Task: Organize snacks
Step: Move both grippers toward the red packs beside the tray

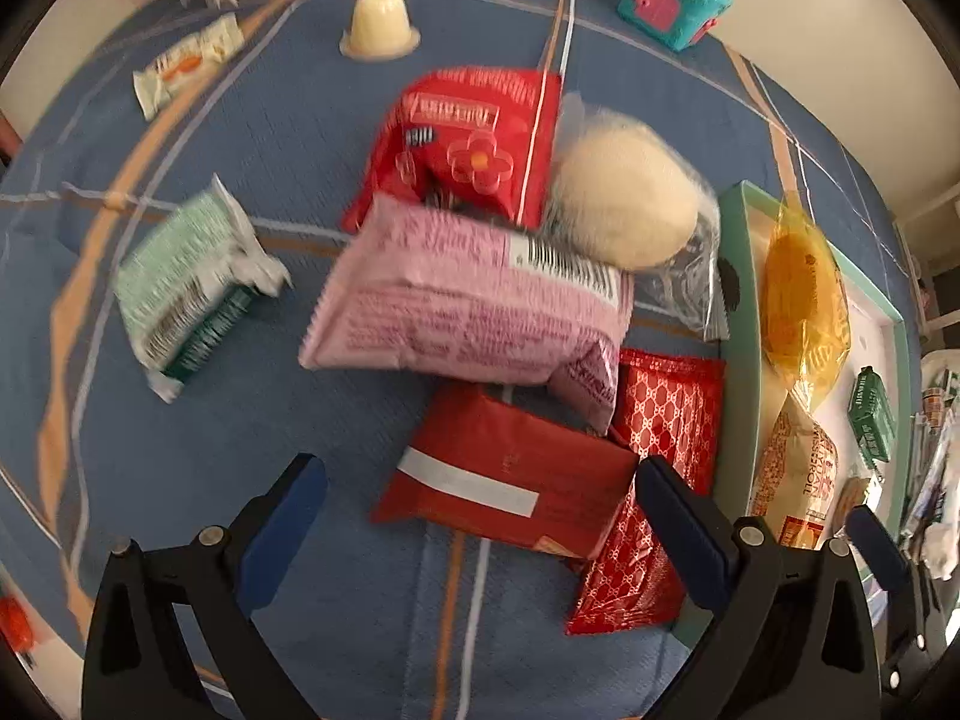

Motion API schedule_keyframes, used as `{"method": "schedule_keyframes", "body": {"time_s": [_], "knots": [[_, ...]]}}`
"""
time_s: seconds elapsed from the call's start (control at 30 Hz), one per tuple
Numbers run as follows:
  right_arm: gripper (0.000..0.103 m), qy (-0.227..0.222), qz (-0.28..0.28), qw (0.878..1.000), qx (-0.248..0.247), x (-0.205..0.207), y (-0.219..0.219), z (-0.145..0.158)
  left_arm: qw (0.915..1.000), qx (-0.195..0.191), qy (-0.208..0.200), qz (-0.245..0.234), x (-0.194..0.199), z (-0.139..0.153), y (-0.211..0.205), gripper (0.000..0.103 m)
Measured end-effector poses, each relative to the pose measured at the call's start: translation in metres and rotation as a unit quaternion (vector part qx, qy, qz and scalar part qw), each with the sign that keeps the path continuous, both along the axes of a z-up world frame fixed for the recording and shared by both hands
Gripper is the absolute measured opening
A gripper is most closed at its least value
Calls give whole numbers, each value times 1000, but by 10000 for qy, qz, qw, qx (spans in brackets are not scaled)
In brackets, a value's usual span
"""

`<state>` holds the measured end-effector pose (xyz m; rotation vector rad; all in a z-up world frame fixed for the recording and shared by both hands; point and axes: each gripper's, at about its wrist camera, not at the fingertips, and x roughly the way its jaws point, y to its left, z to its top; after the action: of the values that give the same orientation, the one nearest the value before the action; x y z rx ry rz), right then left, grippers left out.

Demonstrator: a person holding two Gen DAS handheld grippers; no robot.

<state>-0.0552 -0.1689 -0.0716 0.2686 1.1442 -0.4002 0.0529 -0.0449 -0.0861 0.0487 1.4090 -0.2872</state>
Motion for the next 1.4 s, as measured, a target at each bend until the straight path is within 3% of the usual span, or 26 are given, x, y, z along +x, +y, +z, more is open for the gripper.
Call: {"method": "schedule_keyframes", "body": {"time_s": [0.2,0.57,0.8,0.93,1.1,1.4], "knots": [[103,5,61,10000,-7,0,7,0,9998,143,59,141,0,-7,9,102],[103,-378,315,9975,512,12,23,8,9916,247,-6,1270,11,-4,75,102],[103,-618,532,9949,587,17,39,18,9911,227,-54,1313,24,2,95,102],[103,-706,691,9950,130,17,48,32,9912,238,-30,1305,25,-1,93,102],[103,-819,713,9918,669,21,48,30,9907,193,14,1349,18,0,88,102],[75,-617,836,9904,913,29,60,15,9905,123,77,1370,16,-3,98,102]]}}
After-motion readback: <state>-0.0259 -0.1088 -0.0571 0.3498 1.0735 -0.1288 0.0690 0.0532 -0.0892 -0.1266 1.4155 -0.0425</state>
